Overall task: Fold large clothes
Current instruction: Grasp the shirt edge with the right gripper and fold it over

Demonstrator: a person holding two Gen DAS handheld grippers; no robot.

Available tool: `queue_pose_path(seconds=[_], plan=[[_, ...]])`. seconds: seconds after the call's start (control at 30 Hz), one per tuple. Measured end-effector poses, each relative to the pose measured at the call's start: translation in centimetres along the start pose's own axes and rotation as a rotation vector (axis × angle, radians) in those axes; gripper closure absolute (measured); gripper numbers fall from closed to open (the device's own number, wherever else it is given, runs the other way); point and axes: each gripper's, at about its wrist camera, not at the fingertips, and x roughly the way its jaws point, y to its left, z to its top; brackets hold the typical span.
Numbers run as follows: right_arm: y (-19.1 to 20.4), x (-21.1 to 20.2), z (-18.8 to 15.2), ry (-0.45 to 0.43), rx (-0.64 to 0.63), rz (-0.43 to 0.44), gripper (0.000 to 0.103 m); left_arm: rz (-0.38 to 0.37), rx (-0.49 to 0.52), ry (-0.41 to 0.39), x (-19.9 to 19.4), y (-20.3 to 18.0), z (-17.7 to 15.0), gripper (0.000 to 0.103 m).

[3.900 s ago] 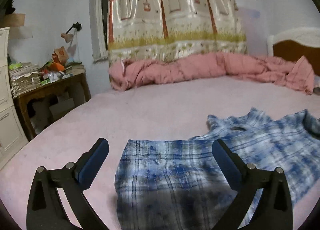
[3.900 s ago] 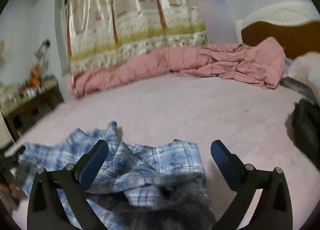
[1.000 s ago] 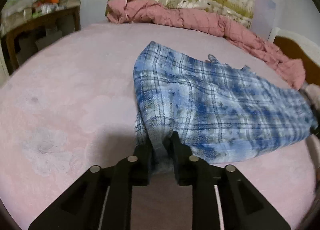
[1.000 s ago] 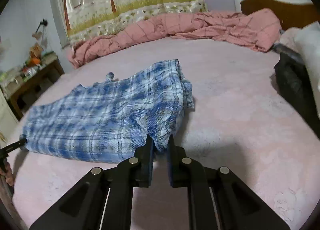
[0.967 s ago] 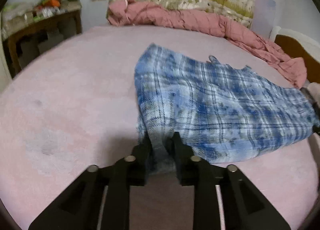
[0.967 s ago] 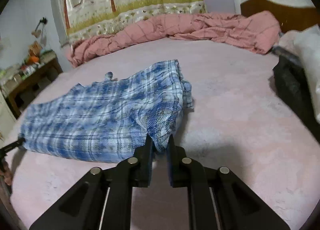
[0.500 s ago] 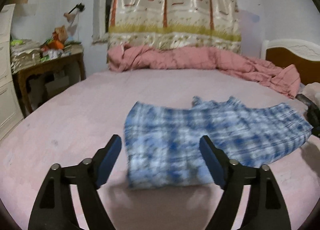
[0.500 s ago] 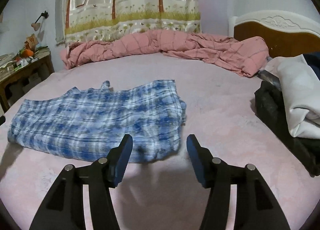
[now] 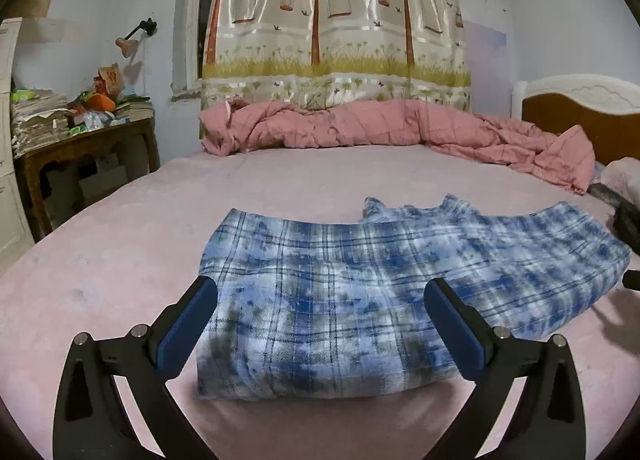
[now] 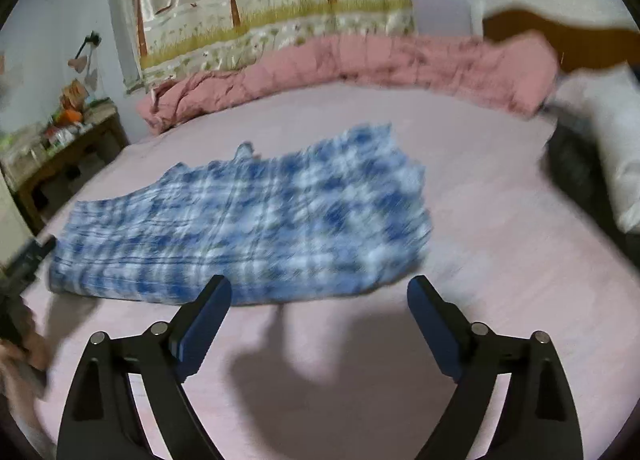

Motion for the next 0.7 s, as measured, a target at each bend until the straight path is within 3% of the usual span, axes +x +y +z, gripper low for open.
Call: queue_pose_path(seconds=[0.17,0.23,0.33,0.4,0.43,0.5,0.57,0.7], plan=[[-2.2,2.9,-0.5,0.112,0.286,0.134,0.01,0.025,-0.008,-0.026,-0.3,0.0,-0.4,0.0],[-3.1,3.8,-0.4,0.09,0.365,0.114,0.01,0.027,-0.014,-0.03,-0.5,0.2,-0.6,0.0],[-3.5,4.5,0.4,0.012,0.399,-0.019,0.01,0.018,-0.041,-0.023,-0.3,0.8,-0.6,0.0],[-3.6,5.3,1.0,0.012,0.415,-0.03,0.011,0.006,-0.07,-0.014,-0.2,1.4,-0.7,0.0],[-3.7,5.6,1.2,0.0,0.422,-0.038,0.015,-0.001,-0.089,-0.009,-0.1,1.8,-0.7,0.0],[-4.0,6.1,1.4,-0.008,0.436,-0.062,0.051,-0.016,-0.12,-0.006,0.0,2.5,-0.8,0.0],[-4.3,6.5,1.5,-0.004,0.447,-0.046,0.066,-0.019,-0.144,-0.005,-0.1,3.1,-0.9,0.0],[-2.3,5.5,2.5,-0.061,0.326,-0.132,0.081,-0.007,-0.166,-0.037,-0.8,3.5,-1.0,0.0]])
